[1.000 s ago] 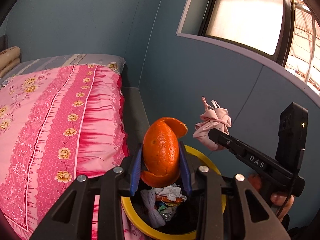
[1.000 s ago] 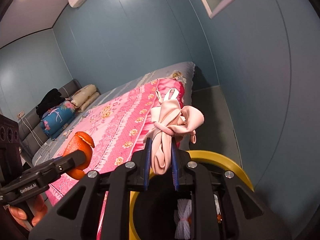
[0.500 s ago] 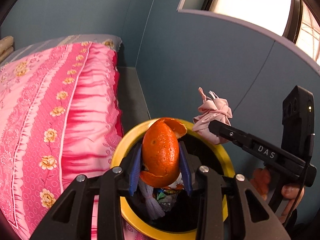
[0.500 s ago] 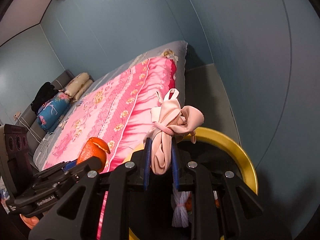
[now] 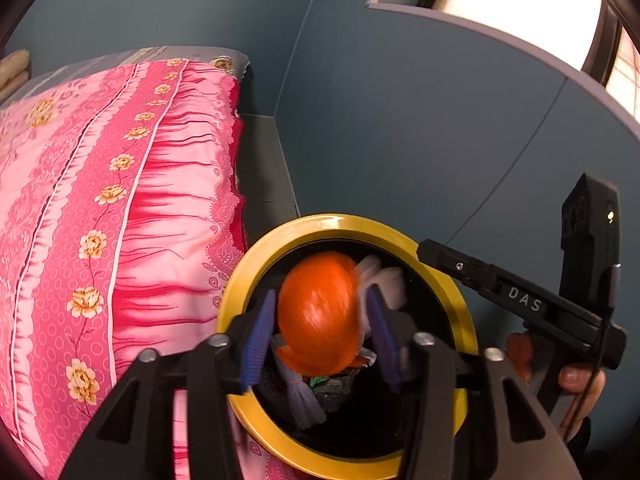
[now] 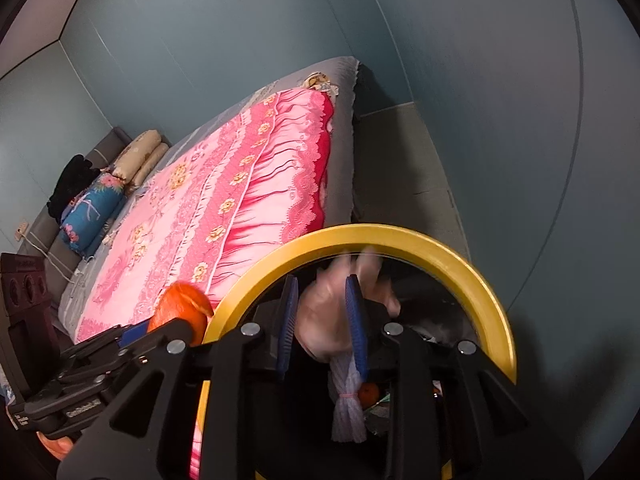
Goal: Collect trash
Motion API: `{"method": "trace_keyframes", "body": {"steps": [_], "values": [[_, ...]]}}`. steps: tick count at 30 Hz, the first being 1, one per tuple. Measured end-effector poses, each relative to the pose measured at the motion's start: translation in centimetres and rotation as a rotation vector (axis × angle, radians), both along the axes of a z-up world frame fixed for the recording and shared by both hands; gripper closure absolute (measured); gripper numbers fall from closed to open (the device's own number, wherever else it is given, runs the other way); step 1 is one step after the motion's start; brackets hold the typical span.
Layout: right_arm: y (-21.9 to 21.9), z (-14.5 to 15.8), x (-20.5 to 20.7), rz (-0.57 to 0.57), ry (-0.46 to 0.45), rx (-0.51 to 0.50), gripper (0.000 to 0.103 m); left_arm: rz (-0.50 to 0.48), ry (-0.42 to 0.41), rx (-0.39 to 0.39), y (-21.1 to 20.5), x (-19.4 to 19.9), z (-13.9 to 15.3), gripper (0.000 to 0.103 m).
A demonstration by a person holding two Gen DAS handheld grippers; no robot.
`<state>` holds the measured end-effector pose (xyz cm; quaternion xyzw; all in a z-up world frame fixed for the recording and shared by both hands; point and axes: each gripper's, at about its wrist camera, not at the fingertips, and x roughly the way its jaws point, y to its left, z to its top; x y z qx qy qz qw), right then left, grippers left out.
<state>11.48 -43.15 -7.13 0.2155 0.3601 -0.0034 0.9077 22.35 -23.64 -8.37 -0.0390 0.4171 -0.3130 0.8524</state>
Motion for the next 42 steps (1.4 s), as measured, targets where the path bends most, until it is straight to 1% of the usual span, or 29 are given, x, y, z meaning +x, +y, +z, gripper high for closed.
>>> {"method": "trace_keyframes", "body": {"steps": [1,2,4,9,15,26,30,32,35,42], "values": [[0.0,0.0,-0.1,-0.007,0.001,-0.002,0.076,0.007,0.006,-0.013,0.3,0.0,0.1,0.045],[0.0,-0.1,-0.2,-0.012,0.002,-0.002,0.075,0.015,0.006,-0.026,0.6,0.0,0.3,0.043],[0.0,-0.2,-0.3,-0.024,0.003,-0.014,0.072,0.033,-0.006,-0.026,1.1,0.0,0.5,0.042],[0.1,-0.2,-0.1,-0.025,0.005,-0.015,0.072,0.063,0.001,-0.018,2.0,0.3,0.4,0.042],[0.3,-0.3,0.4,-0.01,0.006,-0.002,0.071,0.099,-0.019,-0.014,3.3,0.2,0.9,0.042],[2.7,0.7,1.5,0.044,-0.006,-0.015,0.068,0.162,-0.058,-0.028,6.4,-0.2,2.3,0.042],[3.9,1.4,1.8,0.076,-0.015,-0.024,0.066,0.185,-0.066,-0.031,7.6,-0.5,2.7,0.041],[4.7,1.7,2.1,0.096,-0.022,-0.027,0.064,0.202,-0.08,-0.016,8.2,-0.6,2.9,0.041],[5.6,2.0,2.3,0.116,-0.027,-0.029,0.064,0.221,-0.091,-0.022,9.2,-0.6,3.4,0.041],[9.1,3.3,2.8,0.193,-0.051,-0.043,0.06,0.284,-0.124,-0.022,11.8,-1.1,4.8,0.041]]}}
